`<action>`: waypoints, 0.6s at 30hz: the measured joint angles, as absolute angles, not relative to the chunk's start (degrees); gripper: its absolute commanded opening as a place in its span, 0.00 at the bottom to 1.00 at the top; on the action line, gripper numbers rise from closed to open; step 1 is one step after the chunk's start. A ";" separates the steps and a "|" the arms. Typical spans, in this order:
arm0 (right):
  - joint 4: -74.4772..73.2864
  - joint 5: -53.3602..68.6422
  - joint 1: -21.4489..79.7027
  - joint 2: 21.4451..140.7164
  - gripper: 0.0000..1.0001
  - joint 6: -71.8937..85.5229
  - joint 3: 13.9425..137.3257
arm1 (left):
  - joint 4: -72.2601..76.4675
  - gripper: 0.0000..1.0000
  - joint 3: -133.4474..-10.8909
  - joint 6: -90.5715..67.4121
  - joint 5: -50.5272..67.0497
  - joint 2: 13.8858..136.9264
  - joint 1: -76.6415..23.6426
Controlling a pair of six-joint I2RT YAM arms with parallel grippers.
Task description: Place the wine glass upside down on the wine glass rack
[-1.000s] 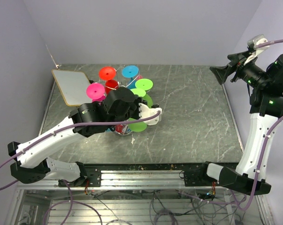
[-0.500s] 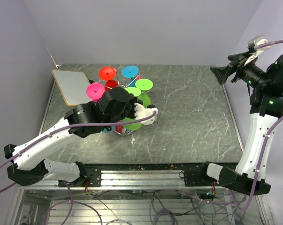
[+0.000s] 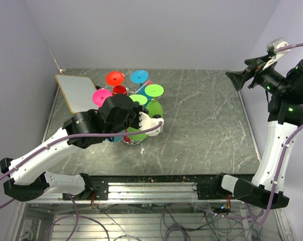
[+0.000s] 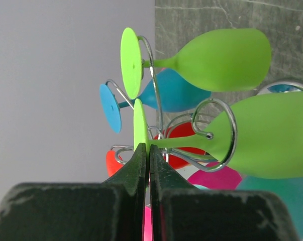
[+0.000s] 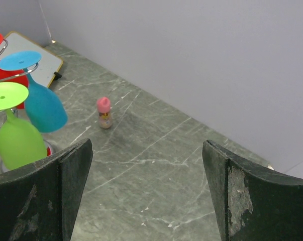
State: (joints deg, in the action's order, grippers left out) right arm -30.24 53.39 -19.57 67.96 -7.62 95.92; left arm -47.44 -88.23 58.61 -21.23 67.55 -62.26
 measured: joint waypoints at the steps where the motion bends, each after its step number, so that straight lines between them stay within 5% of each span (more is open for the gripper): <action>1: -30.24 53.39 -19.62 67.99 0.90 -7.62 95.92 | -47.68 0.07 -88.23 58.70 -20.84 67.51 -62.24; 18: -28.14 55.00 -21.71 67.75 0.90 -5.69 93.78 | -51.44 0.07 -89.41 58.57 -16.12 66.54 -62.06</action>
State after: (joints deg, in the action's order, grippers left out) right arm -28.14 55.00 -21.71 67.75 -5.69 93.78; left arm -51.44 -89.41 58.57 -16.12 66.54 -62.06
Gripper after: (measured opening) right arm 0.899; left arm 0.082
